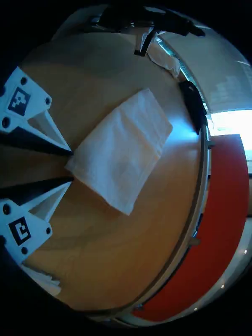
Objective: Fold towel
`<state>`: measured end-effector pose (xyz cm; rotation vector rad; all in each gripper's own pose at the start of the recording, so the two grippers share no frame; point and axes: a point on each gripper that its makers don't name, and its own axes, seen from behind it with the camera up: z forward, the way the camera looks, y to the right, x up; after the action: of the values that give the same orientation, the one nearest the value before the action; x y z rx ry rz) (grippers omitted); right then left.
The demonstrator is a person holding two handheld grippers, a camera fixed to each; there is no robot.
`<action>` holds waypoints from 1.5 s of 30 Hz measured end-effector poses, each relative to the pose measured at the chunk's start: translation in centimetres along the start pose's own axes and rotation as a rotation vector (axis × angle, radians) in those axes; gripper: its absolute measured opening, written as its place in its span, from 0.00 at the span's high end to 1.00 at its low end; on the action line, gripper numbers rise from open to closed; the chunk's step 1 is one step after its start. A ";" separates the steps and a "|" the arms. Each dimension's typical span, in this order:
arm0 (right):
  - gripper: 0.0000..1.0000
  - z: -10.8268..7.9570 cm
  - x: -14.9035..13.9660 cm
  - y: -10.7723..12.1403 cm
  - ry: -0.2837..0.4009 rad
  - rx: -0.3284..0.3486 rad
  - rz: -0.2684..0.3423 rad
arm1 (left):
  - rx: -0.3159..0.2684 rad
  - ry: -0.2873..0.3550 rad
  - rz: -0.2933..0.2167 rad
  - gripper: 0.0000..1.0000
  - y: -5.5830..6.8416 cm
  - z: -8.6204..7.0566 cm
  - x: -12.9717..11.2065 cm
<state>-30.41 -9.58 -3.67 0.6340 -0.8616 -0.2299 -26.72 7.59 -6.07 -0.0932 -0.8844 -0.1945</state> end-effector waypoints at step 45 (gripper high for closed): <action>0.95 -2.8 11.7 -0.9 0.147 -0.008 -0.151 | 0.020 0.006 -0.084 0.15 -1.3 -3.7 -3.0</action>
<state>-20.77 -14.15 1.85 0.7005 -0.6716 -0.3189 -25.99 6.08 -10.73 -0.0366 -0.8846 -0.2639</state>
